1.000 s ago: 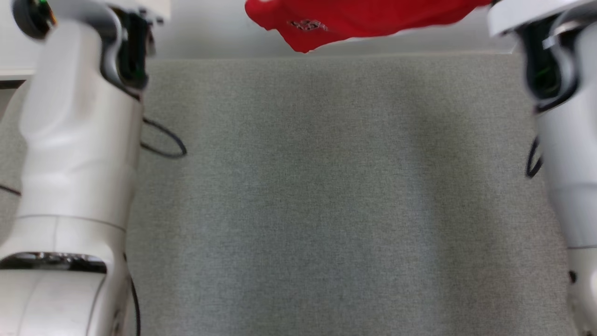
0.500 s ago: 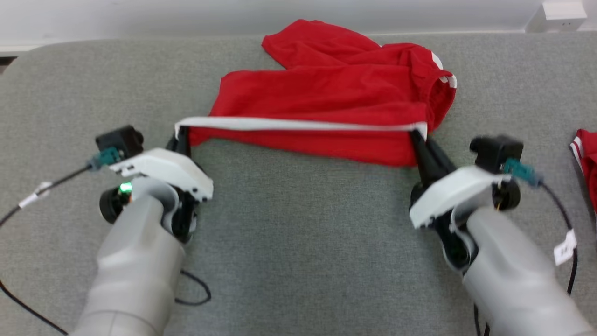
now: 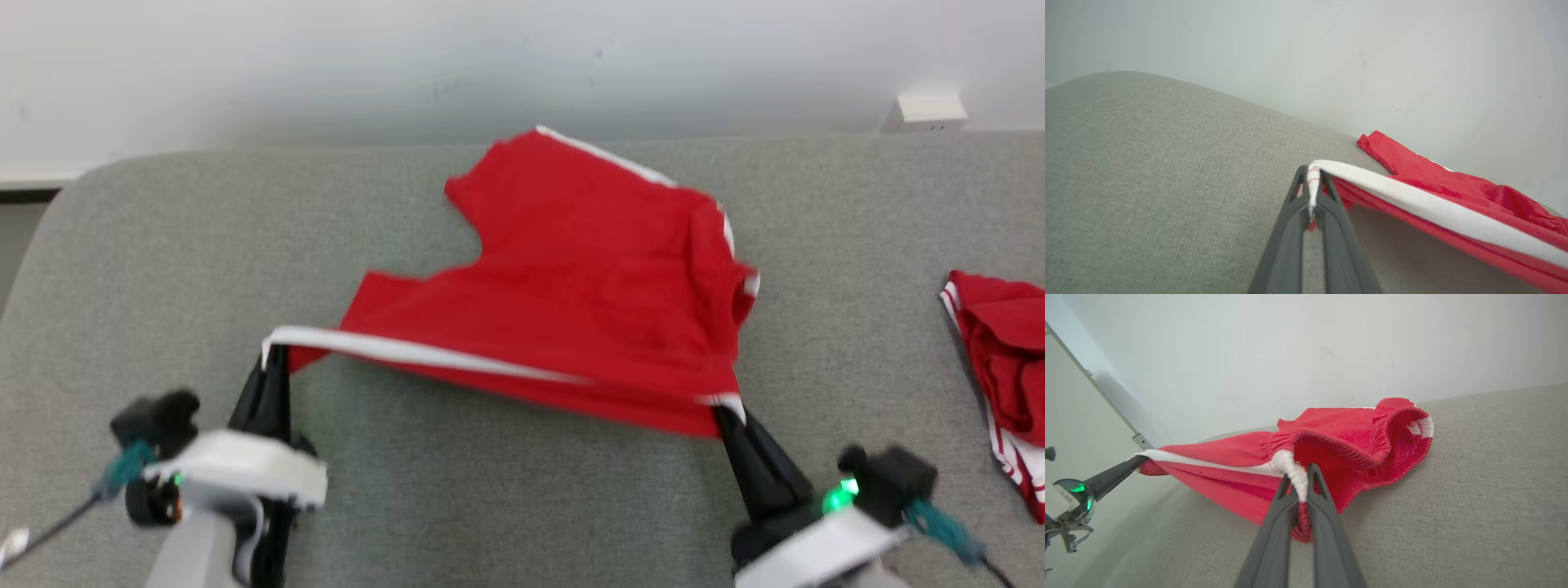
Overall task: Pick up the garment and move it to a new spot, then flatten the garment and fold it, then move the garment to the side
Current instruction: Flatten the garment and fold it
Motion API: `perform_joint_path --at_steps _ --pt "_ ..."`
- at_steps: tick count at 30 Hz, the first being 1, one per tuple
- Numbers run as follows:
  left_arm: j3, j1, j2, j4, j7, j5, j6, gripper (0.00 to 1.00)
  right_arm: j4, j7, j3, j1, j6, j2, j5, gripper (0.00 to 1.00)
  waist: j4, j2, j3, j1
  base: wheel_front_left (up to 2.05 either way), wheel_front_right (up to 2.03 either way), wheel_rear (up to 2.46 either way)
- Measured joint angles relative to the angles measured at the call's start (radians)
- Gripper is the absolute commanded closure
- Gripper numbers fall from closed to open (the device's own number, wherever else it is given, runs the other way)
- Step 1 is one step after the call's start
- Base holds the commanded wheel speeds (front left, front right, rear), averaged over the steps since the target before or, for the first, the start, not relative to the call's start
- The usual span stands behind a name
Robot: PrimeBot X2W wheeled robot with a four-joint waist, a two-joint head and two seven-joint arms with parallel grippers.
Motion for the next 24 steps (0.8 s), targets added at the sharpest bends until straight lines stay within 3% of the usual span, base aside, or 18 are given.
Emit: perform_joint_path --at_steps 5,13,19,24 --pt "0.014 0.231 0.000 -0.265 0.021 0.008 0.034 1.00 -0.200 0.050 -0.066 0.226 0.000 -0.016 -0.061 1.00 0.001 0.0000 -0.047 0.0000 0.00 0.00 0.00" --pt "0.033 0.493 0.011 -0.721 0.209 0.010 0.143 1.00 -0.518 0.257 -0.152 0.489 0.000 0.030 -0.156 1.00 0.001 0.0001 -0.065 -0.0001 0.00 0.00 0.00" --pt "0.011 0.472 0.022 -0.769 0.313 -0.002 0.150 1.00 -0.557 0.314 -0.166 0.477 0.000 0.062 -0.170 1.00 -0.002 0.0000 -0.047 -0.0001 0.00 0.00 0.00" --pt "-0.041 0.282 0.050 -0.670 0.387 -0.010 0.101 1.00 -0.503 0.295 -0.203 0.383 -0.001 0.085 -0.144 1.00 0.010 0.0001 -0.004 -0.0001 0.00 0.00 0.00"
